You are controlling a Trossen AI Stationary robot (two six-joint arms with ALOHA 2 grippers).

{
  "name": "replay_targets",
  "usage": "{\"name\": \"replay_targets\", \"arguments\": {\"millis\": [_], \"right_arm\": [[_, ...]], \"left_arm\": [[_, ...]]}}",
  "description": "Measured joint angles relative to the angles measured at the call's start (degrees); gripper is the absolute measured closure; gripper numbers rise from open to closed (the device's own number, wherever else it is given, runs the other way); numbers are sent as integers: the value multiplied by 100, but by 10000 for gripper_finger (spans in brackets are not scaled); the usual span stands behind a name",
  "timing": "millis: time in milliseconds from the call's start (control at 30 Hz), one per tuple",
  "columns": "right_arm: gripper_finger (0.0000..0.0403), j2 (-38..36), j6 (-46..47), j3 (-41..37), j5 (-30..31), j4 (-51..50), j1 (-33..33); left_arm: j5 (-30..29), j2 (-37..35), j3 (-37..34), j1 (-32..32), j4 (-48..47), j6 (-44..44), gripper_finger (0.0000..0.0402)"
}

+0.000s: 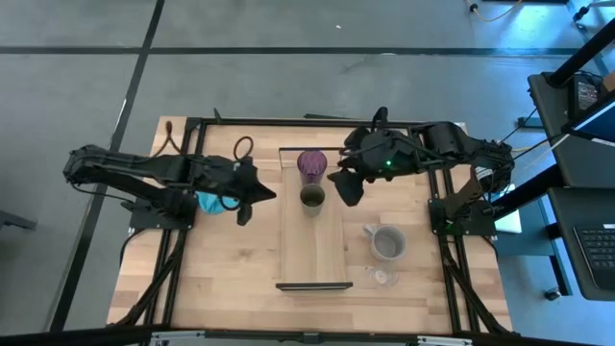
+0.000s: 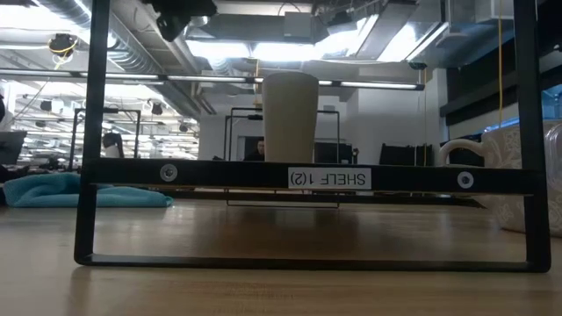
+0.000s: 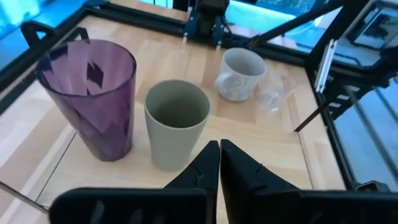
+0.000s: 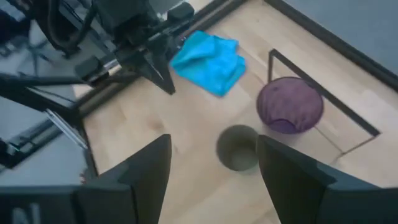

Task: Stack small to large cups/mugs on shelf
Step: Put the light gray mug on the shelf

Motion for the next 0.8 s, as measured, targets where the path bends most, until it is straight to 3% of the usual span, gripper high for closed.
{"name": "replay_targets", "arguments": {"millis": [200, 400, 667, 800], "right_arm": [[166, 4, 605, 0, 11, -42, 110], [166, 42, 2291, -8, 194, -1738, 445], [166, -163, 4253, -813, 618, -1628, 1263], [166, -164, 5344, -1449, 362, -1652, 1735]], "left_arm": [[-2, -342, 0, -68, -237, -126, 400], [-165, -517, 0, -209, -556, -279, 393], [-280, -529, -1, -257, -698, -292, 400], [-278, -529, -2, -256, -700, -283, 397]]}}
